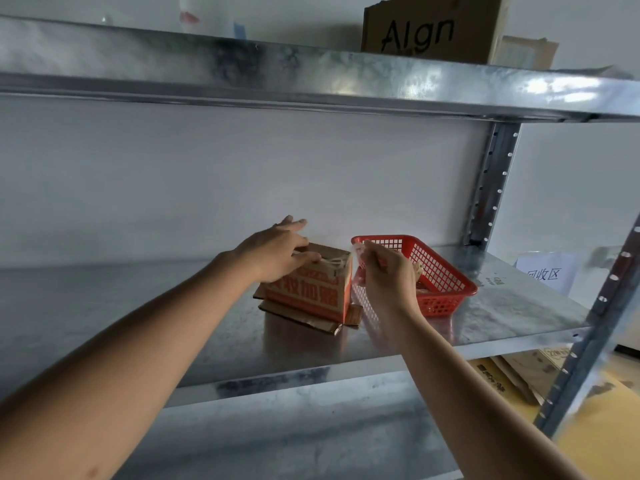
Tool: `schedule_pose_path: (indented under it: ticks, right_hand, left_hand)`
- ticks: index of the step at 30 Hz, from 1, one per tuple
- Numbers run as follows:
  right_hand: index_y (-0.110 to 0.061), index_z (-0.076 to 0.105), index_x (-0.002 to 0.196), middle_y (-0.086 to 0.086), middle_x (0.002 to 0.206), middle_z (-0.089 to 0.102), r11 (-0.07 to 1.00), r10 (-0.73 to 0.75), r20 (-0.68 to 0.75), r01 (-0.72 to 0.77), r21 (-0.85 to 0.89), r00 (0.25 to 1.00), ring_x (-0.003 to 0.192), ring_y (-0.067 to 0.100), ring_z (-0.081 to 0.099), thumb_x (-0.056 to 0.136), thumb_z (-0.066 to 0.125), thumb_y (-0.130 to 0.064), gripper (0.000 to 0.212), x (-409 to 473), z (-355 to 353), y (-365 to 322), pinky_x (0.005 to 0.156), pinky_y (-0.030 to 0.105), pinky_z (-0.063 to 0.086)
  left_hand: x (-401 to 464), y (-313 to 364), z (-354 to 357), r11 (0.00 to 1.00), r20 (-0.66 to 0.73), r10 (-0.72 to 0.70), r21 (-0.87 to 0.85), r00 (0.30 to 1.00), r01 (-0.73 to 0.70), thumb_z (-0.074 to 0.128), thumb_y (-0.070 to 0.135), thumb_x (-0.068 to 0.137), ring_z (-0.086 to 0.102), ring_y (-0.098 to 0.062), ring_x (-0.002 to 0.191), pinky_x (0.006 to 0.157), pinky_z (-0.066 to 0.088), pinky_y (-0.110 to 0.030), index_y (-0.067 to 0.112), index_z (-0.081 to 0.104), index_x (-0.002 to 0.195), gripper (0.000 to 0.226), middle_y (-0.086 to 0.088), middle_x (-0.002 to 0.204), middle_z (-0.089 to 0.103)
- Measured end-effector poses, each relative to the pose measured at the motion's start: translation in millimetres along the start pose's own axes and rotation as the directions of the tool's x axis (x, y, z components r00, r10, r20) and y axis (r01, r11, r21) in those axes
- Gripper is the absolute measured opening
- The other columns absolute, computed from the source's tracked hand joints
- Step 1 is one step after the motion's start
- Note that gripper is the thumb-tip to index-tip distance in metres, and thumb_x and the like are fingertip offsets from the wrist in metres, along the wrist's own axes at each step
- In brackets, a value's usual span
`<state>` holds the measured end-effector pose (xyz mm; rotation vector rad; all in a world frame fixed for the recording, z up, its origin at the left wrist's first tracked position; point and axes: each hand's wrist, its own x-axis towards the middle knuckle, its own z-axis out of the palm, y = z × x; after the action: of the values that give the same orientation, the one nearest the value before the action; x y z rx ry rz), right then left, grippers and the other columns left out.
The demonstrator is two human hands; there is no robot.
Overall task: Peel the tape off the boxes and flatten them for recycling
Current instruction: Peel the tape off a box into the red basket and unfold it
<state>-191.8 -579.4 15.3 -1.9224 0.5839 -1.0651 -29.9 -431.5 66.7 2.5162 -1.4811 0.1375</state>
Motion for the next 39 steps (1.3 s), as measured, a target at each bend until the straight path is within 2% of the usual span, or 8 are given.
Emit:
schedule_pose_path:
  ticks: [2,4,7,12,19,25,34,39]
  right_hand:
    - [-0.028,0.064,0.139,0.002,0.111,0.072,0.998,-0.006,0.035,0.004,0.064,0.999,0.085,0.003,0.071,0.106,0.055,-0.023,0.035,0.5,1.9,0.1,0.088,0.033,0.058]
    - [-0.034,0.058,0.144,-0.005,0.119,0.062,0.999,-0.048,-0.004,0.048,0.017,0.999,0.102,-0.014,0.06,0.103,0.061,-0.025,0.042,0.0,3.8,0.6,0.101,0.011,0.042]
    - [-0.034,0.062,0.14,-0.006,0.118,0.054,0.983,-0.153,-0.081,0.143,-0.118,0.985,0.095,-0.041,0.032,0.097,0.071,-0.024,0.045,-1.3,4.2,-2.4,0.081,-0.015,0.013]
    - [-0.032,0.071,0.125,-0.014,0.109,0.071,0.96,-0.259,-0.03,0.255,-0.114,0.965,0.089,-0.005,0.068,0.09,0.079,-0.028,0.036,2.3,-1.1,-4.2,0.081,0.013,0.052]
    - [-0.026,0.071,0.129,-0.001,0.13,0.064,0.948,-0.128,0.222,0.184,-0.258,0.967,0.107,0.014,0.066,0.083,0.081,-0.042,0.05,9.7,1.0,-3.6,0.093,0.042,0.056]
    - [-0.024,0.083,0.103,-0.002,0.102,0.072,0.908,-0.253,0.217,0.309,-0.282,0.943,0.089,0.009,0.063,0.086,0.082,-0.033,0.019,16.9,2.8,-7.2,0.078,0.028,0.051]
    - [-0.026,0.084,0.088,-0.013,0.089,0.073,0.953,-0.304,0.03,0.304,-0.008,0.952,0.087,0.009,0.071,0.08,0.087,-0.014,0.015,10.0,15.0,9.7,0.079,0.022,0.057]
    - [-0.027,0.084,0.088,-0.013,0.086,0.071,0.955,-0.271,-0.049,0.275,0.114,0.961,0.099,0.014,0.071,0.081,0.087,-0.013,0.017,-0.5,26.7,17.1,0.082,0.045,0.06]
  left_hand:
    - [-1.0,-0.3,5.1,0.984,-0.011,0.082,-0.16,0.997,-0.083,0.051,0.045,0.106,0.024,-0.017,0.155,0.127,0.022,-0.041,0.034,0.048,0.153,0.049,0.007,0.166,0.031]
    - [-1.7,0.7,12.0,0.957,-0.033,0.071,-0.279,0.997,-0.077,0.052,0.038,0.107,0.033,-0.018,0.152,0.126,0.023,-0.037,0.041,0.055,0.146,0.04,0.006,0.162,0.041]
    - [-0.7,-0.6,12.7,0.951,0.002,0.043,-0.306,0.999,-0.04,0.053,0.047,0.105,0.039,-0.016,0.147,0.124,0.027,-0.038,0.041,0.058,0.143,0.039,0.012,0.155,0.048]
    - [1.4,-2.5,12.1,0.974,0.079,0.054,-0.223,0.995,-0.035,0.06,0.053,0.099,0.046,-0.012,0.135,0.117,0.036,-0.037,0.052,0.055,0.139,0.041,0.025,0.139,0.052]
    - [8.5,0.1,9.8,0.987,0.051,0.095,-0.134,0.994,-0.087,0.055,0.055,0.101,0.055,-0.014,0.112,0.102,0.046,-0.044,0.049,0.06,0.137,0.037,0.018,0.114,0.054]
    - [9.3,-1.7,7.4,0.986,0.059,0.104,-0.137,0.993,-0.095,0.055,0.051,0.102,0.055,-0.014,0.113,0.101,0.047,-0.046,0.053,0.059,0.135,0.033,0.013,0.117,0.057]
    - [7.7,-7.2,14.0,0.959,0.037,0.085,-0.274,0.996,-0.072,0.053,0.047,0.105,0.054,-0.015,0.122,0.109,0.043,-0.044,0.051,0.061,0.137,0.034,0.018,0.128,0.054]
    - [9.5,-11.7,16.6,0.954,0.014,0.114,-0.281,0.993,-0.105,0.052,0.04,0.106,0.052,-0.017,0.126,0.112,0.04,-0.045,0.05,0.06,0.139,0.035,0.015,0.131,0.053]
